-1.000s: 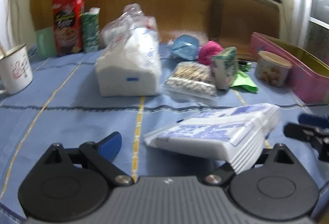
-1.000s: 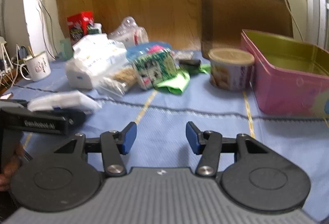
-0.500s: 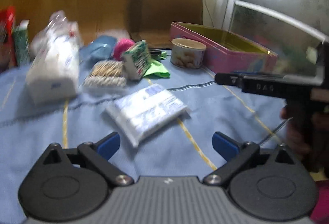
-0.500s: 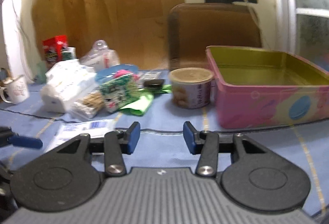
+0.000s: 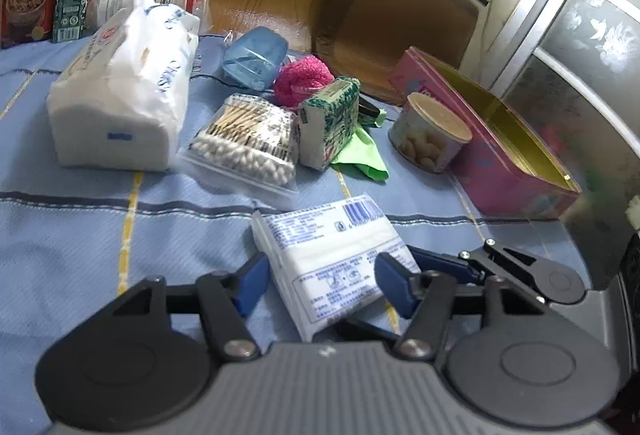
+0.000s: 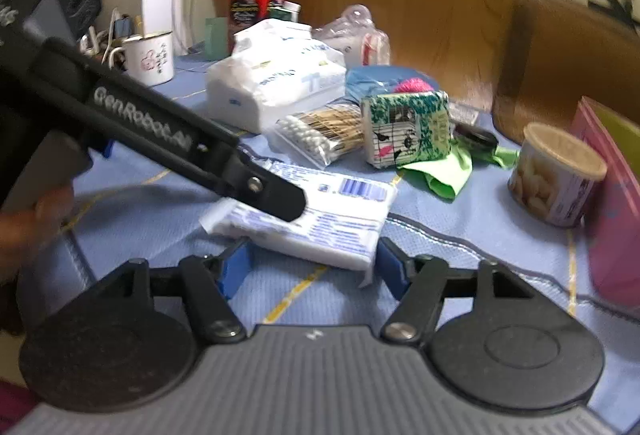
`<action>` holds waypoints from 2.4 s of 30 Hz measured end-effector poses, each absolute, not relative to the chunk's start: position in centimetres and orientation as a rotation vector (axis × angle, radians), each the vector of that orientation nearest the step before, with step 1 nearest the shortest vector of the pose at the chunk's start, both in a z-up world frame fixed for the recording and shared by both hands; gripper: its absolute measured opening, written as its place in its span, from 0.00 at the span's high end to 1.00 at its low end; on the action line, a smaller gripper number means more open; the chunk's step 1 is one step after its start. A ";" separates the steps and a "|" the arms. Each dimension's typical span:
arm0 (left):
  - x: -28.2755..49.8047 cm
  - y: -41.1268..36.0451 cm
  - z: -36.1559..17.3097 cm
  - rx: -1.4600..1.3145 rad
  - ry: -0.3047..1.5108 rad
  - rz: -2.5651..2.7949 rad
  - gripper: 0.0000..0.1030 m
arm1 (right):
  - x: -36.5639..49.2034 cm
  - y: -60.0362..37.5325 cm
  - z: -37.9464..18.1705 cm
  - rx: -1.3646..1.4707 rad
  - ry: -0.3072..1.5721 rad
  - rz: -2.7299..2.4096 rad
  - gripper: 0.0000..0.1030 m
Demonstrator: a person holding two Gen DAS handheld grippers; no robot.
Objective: Organize soft objects
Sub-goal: 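Close the left gripper on the white wet-wipe pack, then carry the wipe pack into the pink tin and open the left gripper, then grasp the green patterned tissue pack with the right gripper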
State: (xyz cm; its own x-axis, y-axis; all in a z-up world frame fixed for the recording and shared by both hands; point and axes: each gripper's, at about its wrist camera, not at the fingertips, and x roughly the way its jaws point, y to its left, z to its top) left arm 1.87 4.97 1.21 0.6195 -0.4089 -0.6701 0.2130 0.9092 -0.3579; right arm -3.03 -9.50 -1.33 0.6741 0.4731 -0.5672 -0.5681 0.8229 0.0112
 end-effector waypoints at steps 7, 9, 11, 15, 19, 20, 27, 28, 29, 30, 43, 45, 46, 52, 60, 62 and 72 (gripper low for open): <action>0.9 0.1 4.6 -0.137 0.748 -0.446 0.44 | -5.3 -13.2 -0.5 -0.119 0.472 0.443 0.47; 1.5 -2.2 6.1 -0.084 0.706 -0.489 0.44 | -5.7 -15.1 0.5 -0.109 0.414 0.374 0.47; 2.4 -5.0 7.7 -0.040 0.666 -0.525 0.44 | -5.7 -17.3 1.8 -0.094 0.365 0.312 0.47; 4.8 -10.6 9.9 -0.011 0.629 -0.633 0.44 | -4.6 -21.7 3.6 -0.110 0.287 0.144 0.47; 7.2 -15.8 9.3 0.009 0.605 -0.697 0.40 | -2.0 -26.3 3.7 -0.086 0.290 -0.011 0.44; 7.9 -16.8 8.8 0.002 0.618 -0.694 0.40 | -1.4 -27.2 3.3 -0.097 0.298 -0.073 0.42; 5.6 -13.0 7.6 -0.069 0.613 -0.664 0.40 | -3.3 -30.1 2.8 0.043 0.261 -0.135 0.42; 4.7 -11.6 7.6 -0.069 0.599 -0.653 0.40 | -3.8 -29.5 2.8 0.036 0.251 -0.120 0.42; 3.7 -10.2 7.3 -0.060 0.589 -0.631 0.40 | -4.3 -28.9 2.6 0.033 0.244 -0.099 0.43; 2.7 -8.6 7.0 -0.046 0.582 -0.599 0.40 | -4.5 -28.3 2.6 0.036 0.242 -0.067 0.48; -1.3 6.4 0.4 -0.114 0.655 -0.181 0.40 | 1.8 -14.8 2.9 0.043 0.443 0.405 0.52; -1.4 7.3 0.1 -0.158 0.640 -0.191 0.38 | 3.9 -12.8 3.1 0.053 0.470 0.418 0.37; -1.4 7.7 0.0 -0.167 0.639 -0.194 0.37 | 5.0 -11.7 3.1 0.054 0.480 0.417 0.25; -1.1 7.2 0.1 -0.149 0.633 -0.221 0.36 | 8.6 -7.5 1.4 0.012 0.580 0.389 0.40; -1.6 7.6 0.3 -0.214 0.608 -0.280 0.35 | 1.8 -15.7 1.3 0.243 0.605 0.426 0.71; -1.3 6.8 0.8 -0.239 0.615 -0.335 0.35 | -0.5 -18.4 0.6 0.290 0.614 0.428 0.72; 2.0 -3.3 2.8 -0.151 0.699 -0.608 0.32 | -6.6 -22.5 -0.4 0.157 0.543 0.284 0.39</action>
State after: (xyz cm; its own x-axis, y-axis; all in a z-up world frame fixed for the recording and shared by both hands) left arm 1.96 -3.26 2.81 0.6015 -0.5717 -0.5581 0.4737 0.8177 -0.3270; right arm -6.65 -22.51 -0.41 0.8182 0.3064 -0.4864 -0.2240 0.9492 0.2211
